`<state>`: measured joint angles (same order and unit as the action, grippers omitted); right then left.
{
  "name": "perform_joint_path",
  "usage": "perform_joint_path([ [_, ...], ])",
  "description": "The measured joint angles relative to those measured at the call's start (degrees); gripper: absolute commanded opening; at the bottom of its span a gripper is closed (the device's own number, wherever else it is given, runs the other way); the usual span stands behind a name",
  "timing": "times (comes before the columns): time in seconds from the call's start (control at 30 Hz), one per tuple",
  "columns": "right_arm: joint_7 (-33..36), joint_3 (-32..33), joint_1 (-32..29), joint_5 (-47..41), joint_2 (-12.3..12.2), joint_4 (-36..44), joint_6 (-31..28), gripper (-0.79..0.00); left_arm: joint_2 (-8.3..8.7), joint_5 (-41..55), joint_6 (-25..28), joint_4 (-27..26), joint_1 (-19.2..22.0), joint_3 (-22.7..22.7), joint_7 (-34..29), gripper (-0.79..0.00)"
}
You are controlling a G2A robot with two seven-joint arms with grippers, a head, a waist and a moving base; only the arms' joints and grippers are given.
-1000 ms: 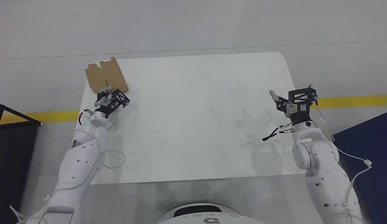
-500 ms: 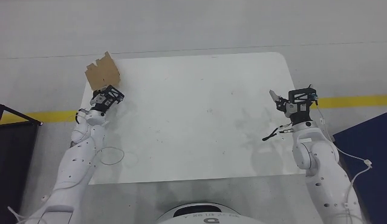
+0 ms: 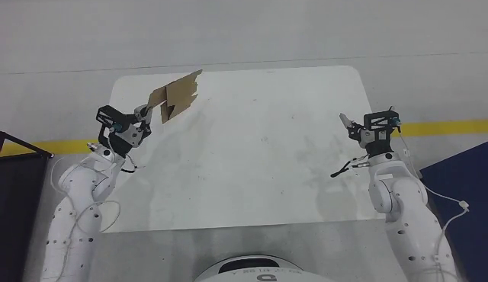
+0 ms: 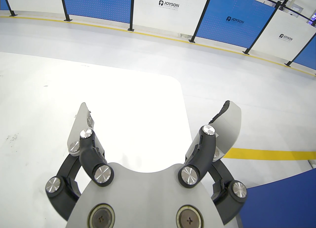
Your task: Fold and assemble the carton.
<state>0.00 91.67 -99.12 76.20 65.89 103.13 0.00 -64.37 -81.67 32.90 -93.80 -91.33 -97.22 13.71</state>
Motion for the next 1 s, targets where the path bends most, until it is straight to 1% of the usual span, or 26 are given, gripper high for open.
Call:
perform_joint_path([
  [0.03,0.00,0.00,0.00,0.00,0.00,0.00,0.00,0.000,0.07,2.14,0.99,-1.52,-1.08,-1.11,-0.64,-0.785],
  [0.1,0.00,0.00,0.00,0.00,0.00,0.00,0.00,0.000,0.12,4.81,1.69,-2.58,-1.95,-2.05,-1.22,-0.785],
  [0.43,0.00,0.00,0.00,0.00,0.00,0.00,0.00,0.000,0.10,3.89,1.55,-2.35,-1.85,-1.84,-1.12,-0.785],
  [0.5,0.00,0.00,0.00,0.00,0.00,0.00,0.00,0.000,-0.28,6.05,2.01,-1.08,-2.02,-0.82,-0.67,-0.785],
  [0.57,0.00,0.00,0.00,0.00,0.00,0.00,0.00,0.000,-0.71,12.25,2.95,0.22,-1.23,0.63,-1.27,-0.785],
  [0.6,0.00,0.00,0.00,0.00,0.00,0.00,0.00,0.000,-0.90,17.97,3.38,0.51,-0.29,1.52,-2.59,-0.785],
  [0.7,0.00,0.00,0.00,0.00,0.00,0.00,0.00,0.000,-1.16,31.13,4.69,0.05,1.42,3.24,-6.35,-0.785],
  [0.77,0.00,0.00,0.00,0.00,0.00,0.00,0.00,0.000,-1.22,38.41,5.78,-0.09,1.73,3.84,-8.82,-0.785],
  [0.87,0.00,0.00,0.00,0.00,0.00,0.00,0.00,0.000,-1.22,51.38,7.85,-0.36,1.86,4.58,-13.47,-0.785],
  [0.9,0.00,0.00,0.00,0.00,0.00,0.00,0.00,0.000,-1.17,57.16,8.54,-0.67,1.98,4.94,-15.72,-0.785],
  [1.0,0.00,0.00,0.00,0.00,0.00,0.00,0.00,0.000,-0.83,69.47,8.96,-2.14,2.70,5.32,-22.23,-0.785],
])
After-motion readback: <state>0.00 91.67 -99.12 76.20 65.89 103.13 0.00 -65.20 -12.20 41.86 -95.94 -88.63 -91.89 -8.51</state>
